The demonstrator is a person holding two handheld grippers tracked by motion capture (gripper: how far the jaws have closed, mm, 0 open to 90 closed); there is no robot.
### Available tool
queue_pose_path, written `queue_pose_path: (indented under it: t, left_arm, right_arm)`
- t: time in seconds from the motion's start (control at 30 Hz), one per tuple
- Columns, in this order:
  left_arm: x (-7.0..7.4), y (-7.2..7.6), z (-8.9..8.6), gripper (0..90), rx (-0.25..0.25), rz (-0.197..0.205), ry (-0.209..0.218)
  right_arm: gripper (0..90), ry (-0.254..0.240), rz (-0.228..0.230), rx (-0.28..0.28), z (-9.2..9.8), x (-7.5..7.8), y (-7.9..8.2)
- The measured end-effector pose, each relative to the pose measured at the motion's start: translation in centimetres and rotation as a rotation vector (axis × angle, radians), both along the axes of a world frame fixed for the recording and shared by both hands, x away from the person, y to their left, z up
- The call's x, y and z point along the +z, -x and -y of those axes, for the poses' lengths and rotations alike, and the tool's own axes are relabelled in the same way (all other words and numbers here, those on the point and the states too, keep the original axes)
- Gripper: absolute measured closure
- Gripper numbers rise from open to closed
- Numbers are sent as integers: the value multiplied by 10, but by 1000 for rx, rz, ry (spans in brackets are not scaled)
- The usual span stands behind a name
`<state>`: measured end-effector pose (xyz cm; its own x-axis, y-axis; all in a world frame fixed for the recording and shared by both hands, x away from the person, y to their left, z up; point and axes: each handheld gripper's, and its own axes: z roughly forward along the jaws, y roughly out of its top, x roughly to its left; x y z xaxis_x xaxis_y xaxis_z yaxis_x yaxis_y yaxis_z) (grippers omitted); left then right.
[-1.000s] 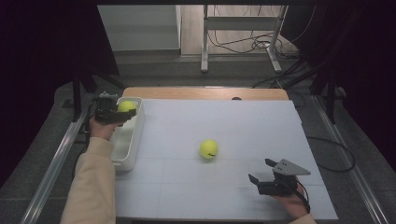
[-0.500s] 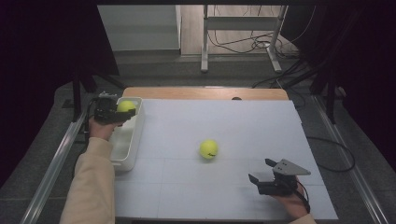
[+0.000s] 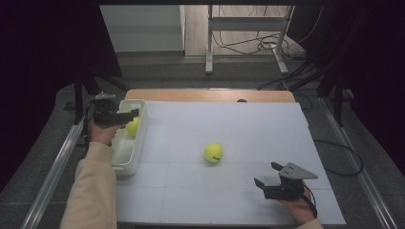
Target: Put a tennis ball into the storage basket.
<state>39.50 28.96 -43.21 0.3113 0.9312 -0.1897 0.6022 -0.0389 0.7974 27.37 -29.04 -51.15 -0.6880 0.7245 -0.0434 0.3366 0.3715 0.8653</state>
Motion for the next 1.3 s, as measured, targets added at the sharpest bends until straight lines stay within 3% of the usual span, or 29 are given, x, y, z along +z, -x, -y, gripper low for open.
queue_pose_path:
  t: [0.43, 1.0, 1.3]
  left_arm:
    - [6, 26, 5, 105, -82, 93, 65]
    - [4, 40, 16, 106, -165, 121, 91]
    - [5, 47, 24, 105, -199, 130, 82]
  right_arm:
    - [114, -3, 2, -1, 0, 0, 0]
    - [114, 0, 4, 2, 0, 0, 0]
    - [114, 2, 0, -5, 0, 0, -1]
